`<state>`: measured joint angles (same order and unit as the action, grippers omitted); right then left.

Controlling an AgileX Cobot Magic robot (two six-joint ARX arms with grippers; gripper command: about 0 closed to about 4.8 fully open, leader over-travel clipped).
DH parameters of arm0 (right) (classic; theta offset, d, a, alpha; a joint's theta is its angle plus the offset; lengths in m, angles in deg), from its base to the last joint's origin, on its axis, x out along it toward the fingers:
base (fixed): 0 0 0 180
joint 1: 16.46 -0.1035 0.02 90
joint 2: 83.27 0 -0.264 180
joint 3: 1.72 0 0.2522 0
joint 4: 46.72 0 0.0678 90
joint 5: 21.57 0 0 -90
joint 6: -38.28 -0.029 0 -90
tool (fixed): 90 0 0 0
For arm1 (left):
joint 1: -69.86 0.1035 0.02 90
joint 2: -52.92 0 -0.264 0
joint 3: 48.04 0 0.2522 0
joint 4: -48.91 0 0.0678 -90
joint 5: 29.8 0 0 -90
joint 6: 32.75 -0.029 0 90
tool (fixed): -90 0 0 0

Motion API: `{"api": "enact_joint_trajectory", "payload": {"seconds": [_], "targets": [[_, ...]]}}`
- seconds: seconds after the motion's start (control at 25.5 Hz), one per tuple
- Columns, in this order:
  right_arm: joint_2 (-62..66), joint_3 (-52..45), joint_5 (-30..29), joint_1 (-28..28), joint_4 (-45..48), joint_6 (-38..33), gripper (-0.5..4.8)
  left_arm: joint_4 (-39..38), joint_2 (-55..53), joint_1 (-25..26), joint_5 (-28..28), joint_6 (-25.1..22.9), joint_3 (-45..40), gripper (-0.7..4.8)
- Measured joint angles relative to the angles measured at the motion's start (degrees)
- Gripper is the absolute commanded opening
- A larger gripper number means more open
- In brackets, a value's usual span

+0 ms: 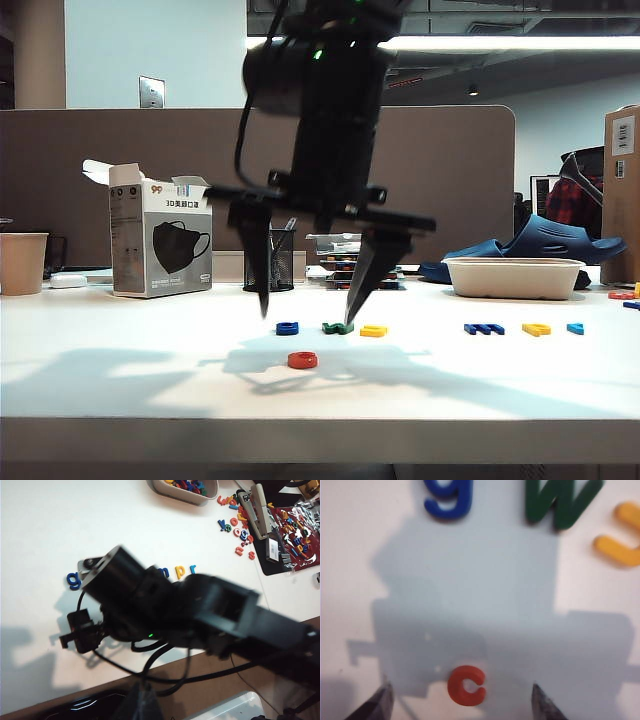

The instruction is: Select the appropriate letters from the row of letter magnets placed on the table to arrange into the word "cup".

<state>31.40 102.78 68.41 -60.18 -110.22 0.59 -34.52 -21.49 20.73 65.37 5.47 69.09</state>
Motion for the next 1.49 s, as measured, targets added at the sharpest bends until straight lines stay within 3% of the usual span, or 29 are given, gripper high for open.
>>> {"api": "enact_joint_trajectory", "payload": {"seconds": [0.35,0.71,0.78,1.1,1.26,1.49], "targets": [[-6.2,0.1,0.0,4.6,0.2,2.5,3.5,0.0,0.0,0.0,0.0,0.0,0.0,-0.05],[-12.5,2.9,0.4,11.4,-1.8,11.4,3.46,0.0,0.0,0.0,0.0,0.0,0.0,-0.05],[-12.7,7.0,0.4,13.3,-4.3,18.3,3.46,0.0,0.0,0.0,0.0,0.0,0.0,-0.05],[-12.9,14.5,0.4,14.9,-8.3,32.8,3.44,0.0,0.0,0.0,0.0,0.0,0.0,-0.05],[-12.9,16.2,0.2,14.9,-8.8,41.5,2.7,0.0,0.0,0.0,0.0,0.0,0.0,-0.05],[-12.8,16.4,-4.0,14.8,-9.7,51.0,2.75,0.0,0.0,0.0,0.0,0.0,0.0,-0.05]]}}
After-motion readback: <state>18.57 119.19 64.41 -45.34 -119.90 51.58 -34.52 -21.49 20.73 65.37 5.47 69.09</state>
